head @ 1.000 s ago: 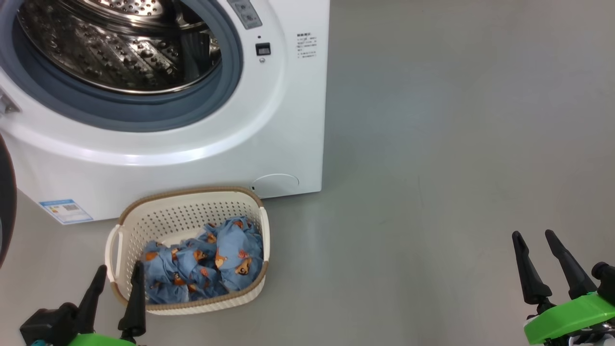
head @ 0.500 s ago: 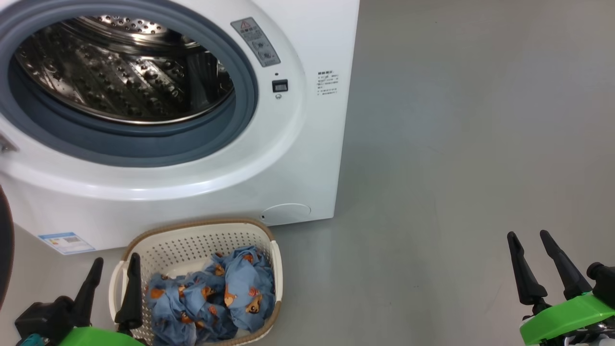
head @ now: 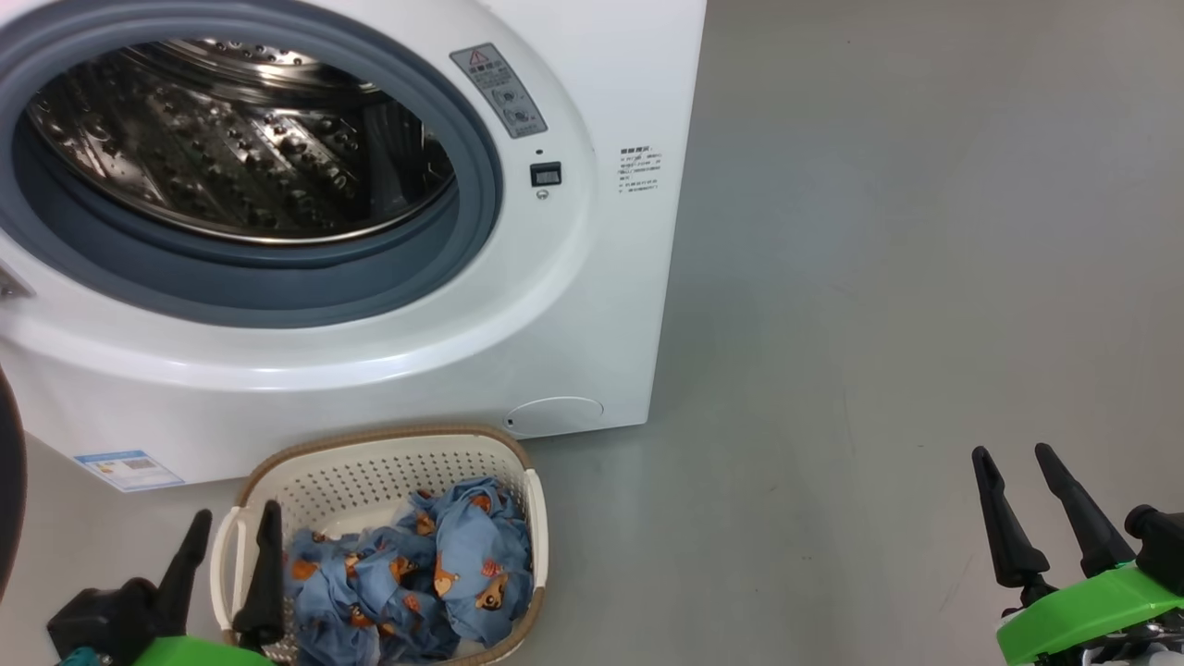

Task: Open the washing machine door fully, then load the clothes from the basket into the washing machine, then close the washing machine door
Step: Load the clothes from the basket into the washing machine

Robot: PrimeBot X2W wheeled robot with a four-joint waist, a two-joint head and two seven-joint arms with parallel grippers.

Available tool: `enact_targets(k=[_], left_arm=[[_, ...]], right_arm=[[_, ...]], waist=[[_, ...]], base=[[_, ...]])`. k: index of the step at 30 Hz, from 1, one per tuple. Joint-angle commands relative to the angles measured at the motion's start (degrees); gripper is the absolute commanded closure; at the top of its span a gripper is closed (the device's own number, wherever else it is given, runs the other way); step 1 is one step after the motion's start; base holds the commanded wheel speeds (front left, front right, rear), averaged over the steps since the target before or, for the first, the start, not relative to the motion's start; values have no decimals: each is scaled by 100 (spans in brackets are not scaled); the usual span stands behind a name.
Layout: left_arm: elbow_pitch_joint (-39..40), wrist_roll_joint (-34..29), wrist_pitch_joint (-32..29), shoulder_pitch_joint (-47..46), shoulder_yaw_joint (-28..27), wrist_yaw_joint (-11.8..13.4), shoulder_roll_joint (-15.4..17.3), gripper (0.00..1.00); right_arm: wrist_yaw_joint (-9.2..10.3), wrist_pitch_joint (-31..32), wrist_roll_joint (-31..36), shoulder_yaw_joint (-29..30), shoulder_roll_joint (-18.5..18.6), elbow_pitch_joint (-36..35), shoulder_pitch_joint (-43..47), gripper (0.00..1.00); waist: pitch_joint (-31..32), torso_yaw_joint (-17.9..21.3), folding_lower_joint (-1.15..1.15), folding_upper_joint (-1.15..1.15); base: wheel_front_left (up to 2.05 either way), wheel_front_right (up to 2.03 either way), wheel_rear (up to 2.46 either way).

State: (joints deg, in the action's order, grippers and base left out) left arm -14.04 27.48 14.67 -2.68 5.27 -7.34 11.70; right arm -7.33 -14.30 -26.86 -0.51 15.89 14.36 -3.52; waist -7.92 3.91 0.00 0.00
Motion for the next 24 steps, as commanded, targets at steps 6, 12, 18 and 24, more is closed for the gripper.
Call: enact_targets(k=[6, 12, 18, 24], left_arm=[[-337, 46, 33, -180, -4, -14, 57, 0], [-962, 107, 33, -363, 287, -14, 51, 0], [-1790, 186, 33, -903, 469, -14, 100, 0], [-2753, 293, 33, -1712, 793, -14, 225, 0]], right_arm=[[-16, -70, 67, -183, -13, -176, -138, 0], [-16, -70, 66, -257, -136, -208, -263, 0], [-16, -70, 77, -324, -247, -243, -480, 0], [-16, -70, 80, -351, -344, -283, -753, 0]], waist=[[-152, 11, 0, 0], [-487, 90, 0, 0], [-968, 192, 0, 0], [-1525, 290, 0, 0]], base=[[0, 0, 0], [0, 0, 0], [0, 0, 0], [0, 0, 0]])
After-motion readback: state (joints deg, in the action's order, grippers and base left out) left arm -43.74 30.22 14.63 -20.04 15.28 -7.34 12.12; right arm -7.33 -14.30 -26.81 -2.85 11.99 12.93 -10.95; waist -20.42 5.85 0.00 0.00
